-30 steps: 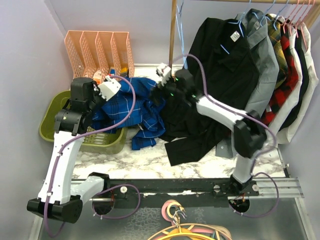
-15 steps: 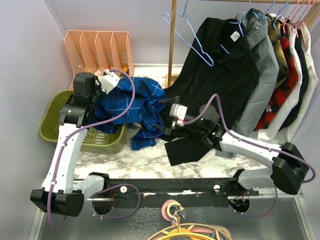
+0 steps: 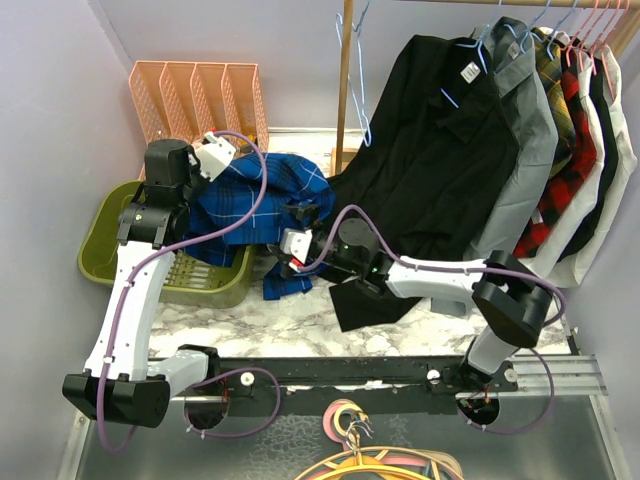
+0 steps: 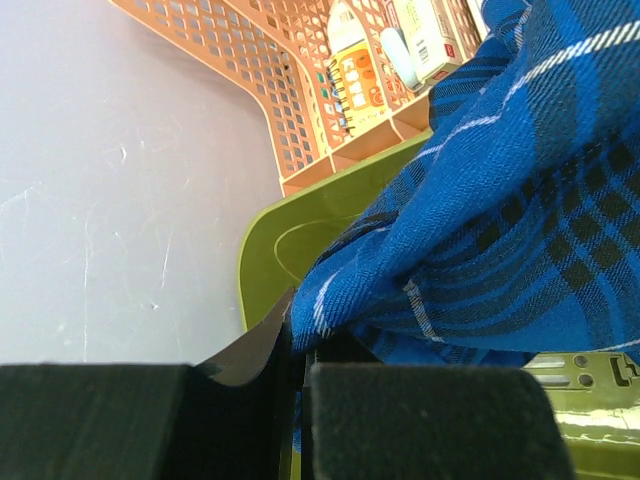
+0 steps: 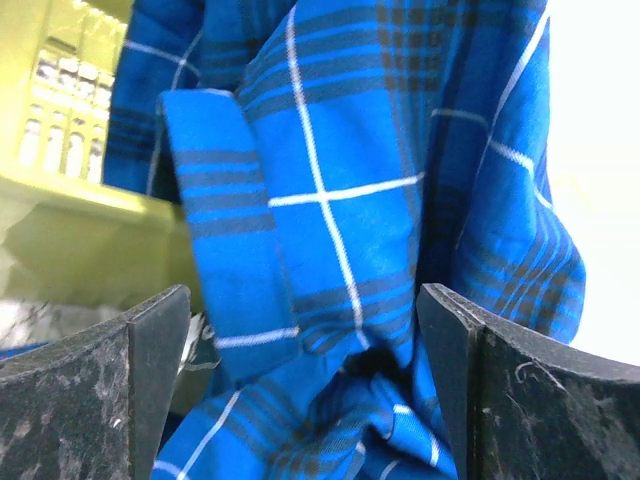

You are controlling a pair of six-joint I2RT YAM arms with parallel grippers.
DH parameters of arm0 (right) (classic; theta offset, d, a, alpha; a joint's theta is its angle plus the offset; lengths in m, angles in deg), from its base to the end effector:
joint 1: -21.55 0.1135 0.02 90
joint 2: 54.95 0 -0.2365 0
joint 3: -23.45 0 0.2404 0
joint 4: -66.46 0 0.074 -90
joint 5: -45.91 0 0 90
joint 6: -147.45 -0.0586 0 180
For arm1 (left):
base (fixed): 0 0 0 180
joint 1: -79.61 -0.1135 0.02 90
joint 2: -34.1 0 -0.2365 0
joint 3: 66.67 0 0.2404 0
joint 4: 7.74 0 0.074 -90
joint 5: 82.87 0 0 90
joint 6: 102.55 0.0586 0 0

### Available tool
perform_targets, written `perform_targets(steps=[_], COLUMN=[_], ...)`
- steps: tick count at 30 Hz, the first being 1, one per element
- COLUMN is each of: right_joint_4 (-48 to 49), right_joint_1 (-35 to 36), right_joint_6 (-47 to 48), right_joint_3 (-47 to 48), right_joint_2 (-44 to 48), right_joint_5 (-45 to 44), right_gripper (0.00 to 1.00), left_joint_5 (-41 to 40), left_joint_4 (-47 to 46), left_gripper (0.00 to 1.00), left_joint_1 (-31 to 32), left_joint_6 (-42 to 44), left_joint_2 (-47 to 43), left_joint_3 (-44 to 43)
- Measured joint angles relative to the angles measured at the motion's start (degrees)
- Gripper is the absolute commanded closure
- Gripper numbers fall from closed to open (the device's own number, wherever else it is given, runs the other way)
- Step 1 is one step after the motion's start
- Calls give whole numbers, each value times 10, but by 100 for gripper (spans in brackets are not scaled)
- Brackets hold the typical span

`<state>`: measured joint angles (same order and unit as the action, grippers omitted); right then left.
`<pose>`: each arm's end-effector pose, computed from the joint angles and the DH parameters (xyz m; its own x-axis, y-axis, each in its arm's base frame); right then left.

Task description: Place the shirt on the hanger

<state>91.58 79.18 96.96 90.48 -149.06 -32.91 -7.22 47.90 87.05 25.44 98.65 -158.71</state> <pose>0.1951 0.3291 0.2355 0.5790 -0.2523 -0.7753 -0.7310 0.2606 -0.6307 0.2467 -0.0176 0.3763 -0.4249 0.6569 -0.6229 0.2160 0.7418 0.6349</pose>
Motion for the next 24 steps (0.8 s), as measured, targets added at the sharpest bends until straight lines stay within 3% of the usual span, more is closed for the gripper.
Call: perform_targets(steps=[2,8,11,13,17,21,24], right_joint_4=[5,5,0,-8,-25,-53,-64], right_joint_1=[1,2,2,2,2,2,2], right_joint_6=[5,17,18,19,18,11,3], right_joint_3=[23,79,84,84,86,85,74], right_joint_2=[-18,-79,-94,-95,-95,-91,-81], right_joint_5=[-10,-45,-57,-59,-58,-47,-34], right_gripper=[14,47,52,49,26,16,14], left_joint_5=[0,0,0,0,0,0,0], left_joint_4=[0,1,1,2,1,3,3], left_gripper=[100,100,100,100,100,100,100], left_joint_1=[0,-3,-3,-3,-4,-4,-5], left_joint_6=[0,0,0,0,0,0,0], left_joint_2=[0,0,0,0,0,0,0], left_joint_3=[0,0,0,0,10,12,12])
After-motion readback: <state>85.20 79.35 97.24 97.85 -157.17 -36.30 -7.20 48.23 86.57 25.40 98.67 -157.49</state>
